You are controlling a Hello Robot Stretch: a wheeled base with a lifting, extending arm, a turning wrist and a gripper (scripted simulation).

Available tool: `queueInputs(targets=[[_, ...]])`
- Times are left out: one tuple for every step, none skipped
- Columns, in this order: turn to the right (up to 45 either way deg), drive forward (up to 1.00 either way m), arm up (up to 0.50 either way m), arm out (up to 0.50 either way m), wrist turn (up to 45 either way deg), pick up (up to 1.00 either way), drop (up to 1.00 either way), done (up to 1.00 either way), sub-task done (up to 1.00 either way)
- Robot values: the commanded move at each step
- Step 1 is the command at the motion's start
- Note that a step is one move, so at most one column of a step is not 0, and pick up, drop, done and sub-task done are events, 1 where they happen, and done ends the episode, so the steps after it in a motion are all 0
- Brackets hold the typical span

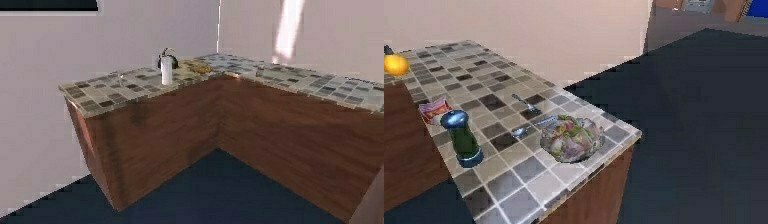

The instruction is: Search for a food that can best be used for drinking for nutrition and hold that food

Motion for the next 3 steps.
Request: queueInputs(targets=[[0.0, 0.2, 0.0, 0.0, 0.0, 0.0, 0.0, 0.0, 0.0], [39.0, 0.0, 0.0, 0.0, 0.0, 0.0, 0.0, 0.0, 0.0], [3.0, 0.0, 0.0, 0.0, 0.0, 0.0, 0.0, 0.0, 0.0]])
